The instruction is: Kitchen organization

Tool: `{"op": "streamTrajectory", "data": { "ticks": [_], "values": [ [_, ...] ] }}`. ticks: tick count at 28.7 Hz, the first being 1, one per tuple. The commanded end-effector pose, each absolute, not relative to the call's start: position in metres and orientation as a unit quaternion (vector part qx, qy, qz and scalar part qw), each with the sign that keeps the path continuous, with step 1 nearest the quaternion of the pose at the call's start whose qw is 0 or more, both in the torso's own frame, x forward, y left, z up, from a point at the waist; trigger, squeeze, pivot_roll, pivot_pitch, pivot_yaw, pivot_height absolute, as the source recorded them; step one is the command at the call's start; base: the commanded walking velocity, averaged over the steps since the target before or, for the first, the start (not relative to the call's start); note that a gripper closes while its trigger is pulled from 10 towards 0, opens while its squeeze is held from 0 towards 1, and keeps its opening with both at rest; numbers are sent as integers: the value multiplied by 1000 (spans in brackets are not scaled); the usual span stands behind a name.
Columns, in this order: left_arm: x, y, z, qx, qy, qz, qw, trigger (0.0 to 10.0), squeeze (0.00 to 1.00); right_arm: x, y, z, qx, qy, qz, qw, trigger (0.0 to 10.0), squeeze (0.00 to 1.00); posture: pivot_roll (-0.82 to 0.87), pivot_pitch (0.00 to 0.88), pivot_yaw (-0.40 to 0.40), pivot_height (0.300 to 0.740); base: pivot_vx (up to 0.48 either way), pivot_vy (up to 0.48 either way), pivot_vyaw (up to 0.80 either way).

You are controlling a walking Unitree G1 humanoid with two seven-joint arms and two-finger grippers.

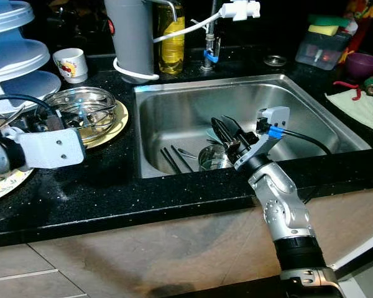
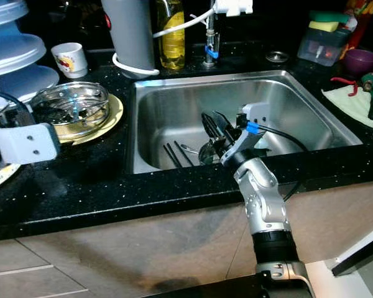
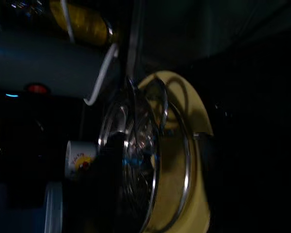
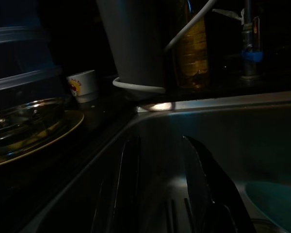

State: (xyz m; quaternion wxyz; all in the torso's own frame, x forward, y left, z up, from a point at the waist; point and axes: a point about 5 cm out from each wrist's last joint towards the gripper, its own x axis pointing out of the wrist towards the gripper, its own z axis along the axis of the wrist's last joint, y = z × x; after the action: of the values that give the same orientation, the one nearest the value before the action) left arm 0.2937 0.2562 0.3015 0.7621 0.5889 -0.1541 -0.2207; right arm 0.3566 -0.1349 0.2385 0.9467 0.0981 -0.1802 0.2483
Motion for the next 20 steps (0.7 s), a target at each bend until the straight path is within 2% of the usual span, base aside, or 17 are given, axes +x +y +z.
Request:
{"op": "streamTrajectory", "data": {
  "ticks": [1, 16, 20],
  "values": [
    [294, 256, 297, 582, -159, -218, 768, 0, 0, 356, -134, 234, 101, -173, 249, 948, 10000, 0, -24, 164, 2, 740, 0, 0, 0],
    [297, 256, 297, 575, -193, -202, 769, 0, 0, 356, -135, 236, 100, -174, 249, 947, 10000, 0, -24, 166, -2, 740, 0, 0, 0],
    [298, 260, 314, 529, -224, -171, 801, 0, 0, 356, -135, 236, 100, -174, 248, 948, 10000, 0, -25, 168, 1, 740, 0, 0, 0]
  ]
}}
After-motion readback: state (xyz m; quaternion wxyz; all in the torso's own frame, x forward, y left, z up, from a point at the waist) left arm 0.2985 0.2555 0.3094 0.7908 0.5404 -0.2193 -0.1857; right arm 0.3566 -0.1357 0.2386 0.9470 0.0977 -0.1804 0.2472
